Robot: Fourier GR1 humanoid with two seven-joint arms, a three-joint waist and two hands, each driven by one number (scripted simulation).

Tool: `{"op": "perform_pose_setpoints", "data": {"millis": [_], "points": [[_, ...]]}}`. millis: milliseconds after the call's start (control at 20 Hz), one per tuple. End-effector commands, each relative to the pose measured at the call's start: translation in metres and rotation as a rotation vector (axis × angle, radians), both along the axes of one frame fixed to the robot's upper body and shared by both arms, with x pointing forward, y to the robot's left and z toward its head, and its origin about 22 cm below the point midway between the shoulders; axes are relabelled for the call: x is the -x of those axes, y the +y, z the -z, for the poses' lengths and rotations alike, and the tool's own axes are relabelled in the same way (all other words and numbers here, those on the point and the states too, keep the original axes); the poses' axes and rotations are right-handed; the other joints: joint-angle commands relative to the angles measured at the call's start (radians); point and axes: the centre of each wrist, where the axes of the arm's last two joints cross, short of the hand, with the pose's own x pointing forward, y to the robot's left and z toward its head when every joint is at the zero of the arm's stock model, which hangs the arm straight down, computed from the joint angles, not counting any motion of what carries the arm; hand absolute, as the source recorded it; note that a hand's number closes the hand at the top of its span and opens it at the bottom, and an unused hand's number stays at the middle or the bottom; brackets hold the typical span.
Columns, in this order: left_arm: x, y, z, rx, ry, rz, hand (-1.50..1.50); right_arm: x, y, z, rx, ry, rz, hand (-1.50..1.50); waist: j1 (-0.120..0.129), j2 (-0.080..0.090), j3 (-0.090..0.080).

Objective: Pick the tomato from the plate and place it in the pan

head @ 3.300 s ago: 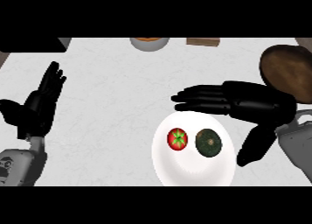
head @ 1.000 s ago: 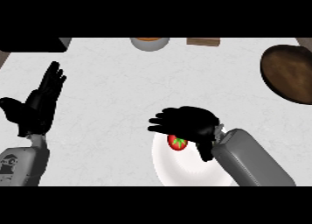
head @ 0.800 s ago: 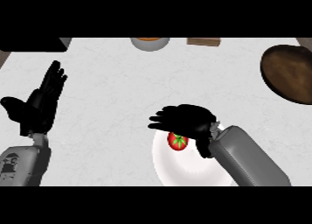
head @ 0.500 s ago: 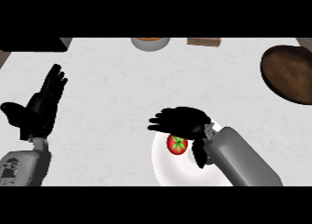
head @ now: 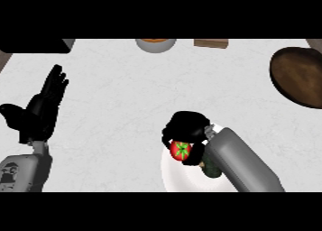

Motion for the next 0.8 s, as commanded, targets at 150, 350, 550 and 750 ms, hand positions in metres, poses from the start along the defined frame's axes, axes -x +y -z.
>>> {"op": "perform_pose_setpoints", "data": {"millis": [150,350,550,750], "points": [[-0.018,0.002,-0.017,-0.007,0.006,-0.013,0.00,-0.001,0.008,-0.005,-0.015,0.000,-0.024,1.50,-0.006,0.003,0.000],[0.005,-0.001,0.003,-0.003,0.001,0.011,0.00,0.001,0.003,0.002,-0.053,-0.007,0.200,1.50,-0.004,0.002,0.000],[0.008,0.019,0.005,-0.019,0.011,-0.072,0.00,-0.008,-0.059,0.019,-0.009,0.031,0.798,1.50,-0.077,-0.005,-0.001],[0.005,0.009,-0.002,0.002,0.002,-0.056,0.00,-0.023,-0.070,-0.021,-0.114,-0.164,1.171,1.50,-0.058,-0.013,0.000]]}}
